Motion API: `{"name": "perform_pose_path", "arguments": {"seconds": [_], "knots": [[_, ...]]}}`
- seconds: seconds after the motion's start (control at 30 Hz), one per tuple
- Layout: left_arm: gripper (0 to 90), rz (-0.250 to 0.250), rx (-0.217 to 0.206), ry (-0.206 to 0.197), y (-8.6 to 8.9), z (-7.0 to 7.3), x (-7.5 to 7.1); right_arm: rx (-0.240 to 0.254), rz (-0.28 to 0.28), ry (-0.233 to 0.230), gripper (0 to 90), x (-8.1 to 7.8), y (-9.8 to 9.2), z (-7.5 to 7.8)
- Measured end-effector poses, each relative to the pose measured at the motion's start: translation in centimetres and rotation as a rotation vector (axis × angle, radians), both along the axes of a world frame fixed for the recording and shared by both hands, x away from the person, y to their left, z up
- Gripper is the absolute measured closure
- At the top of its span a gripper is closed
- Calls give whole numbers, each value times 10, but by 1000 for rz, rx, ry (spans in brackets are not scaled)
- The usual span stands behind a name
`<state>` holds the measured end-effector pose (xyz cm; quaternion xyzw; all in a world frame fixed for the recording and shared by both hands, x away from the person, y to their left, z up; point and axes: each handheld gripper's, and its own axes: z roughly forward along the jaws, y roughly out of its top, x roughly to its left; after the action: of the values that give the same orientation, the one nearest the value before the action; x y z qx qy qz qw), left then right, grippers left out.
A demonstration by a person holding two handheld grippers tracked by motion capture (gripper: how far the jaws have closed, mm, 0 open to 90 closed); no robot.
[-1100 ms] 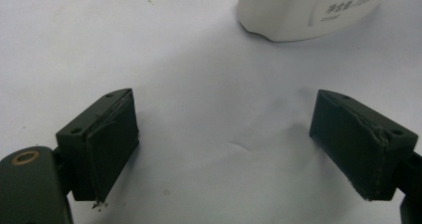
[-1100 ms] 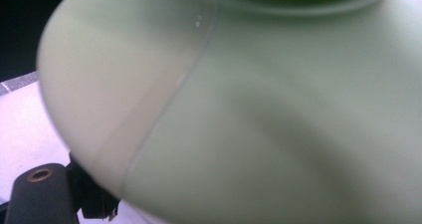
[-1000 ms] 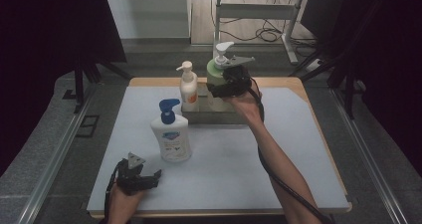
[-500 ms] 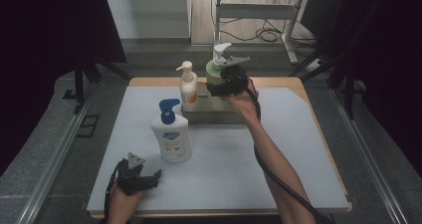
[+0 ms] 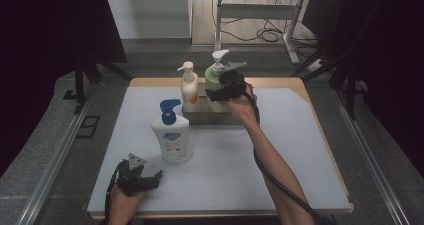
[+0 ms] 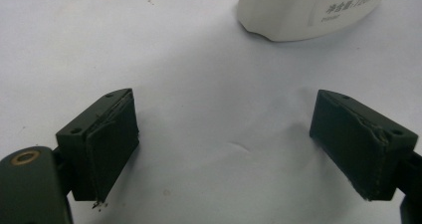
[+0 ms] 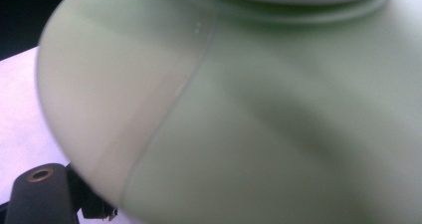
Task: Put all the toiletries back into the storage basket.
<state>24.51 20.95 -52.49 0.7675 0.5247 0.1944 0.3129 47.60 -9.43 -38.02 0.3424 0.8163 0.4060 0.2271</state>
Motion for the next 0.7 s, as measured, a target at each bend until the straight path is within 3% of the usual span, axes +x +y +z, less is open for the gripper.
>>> {"name": "perform_pose_path", "arguments": {"seconds": [0.7], "knots": [[115,-1,1,0,0,0,0,-38,3,68,126,7,3,-24]]}}
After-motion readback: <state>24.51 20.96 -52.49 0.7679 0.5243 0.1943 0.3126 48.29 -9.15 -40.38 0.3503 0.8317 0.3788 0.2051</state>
